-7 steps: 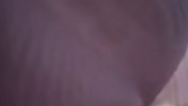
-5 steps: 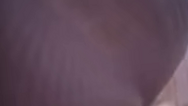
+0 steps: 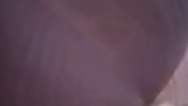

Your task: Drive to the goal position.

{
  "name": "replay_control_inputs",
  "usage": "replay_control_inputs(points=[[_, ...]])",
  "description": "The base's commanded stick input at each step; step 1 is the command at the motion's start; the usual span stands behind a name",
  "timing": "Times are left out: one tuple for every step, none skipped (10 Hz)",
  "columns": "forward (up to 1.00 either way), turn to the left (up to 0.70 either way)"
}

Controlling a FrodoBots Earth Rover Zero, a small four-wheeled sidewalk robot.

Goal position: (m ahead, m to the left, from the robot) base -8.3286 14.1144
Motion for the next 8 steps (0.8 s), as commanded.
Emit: replay_control_inputs(points=[[0.13,0.00],[0.00,0.00],[0.00,0.00],[0.00,0.00],[0.00,0.00],[0.00,0.00],[0.00,0.00],[0.00,0.00]])
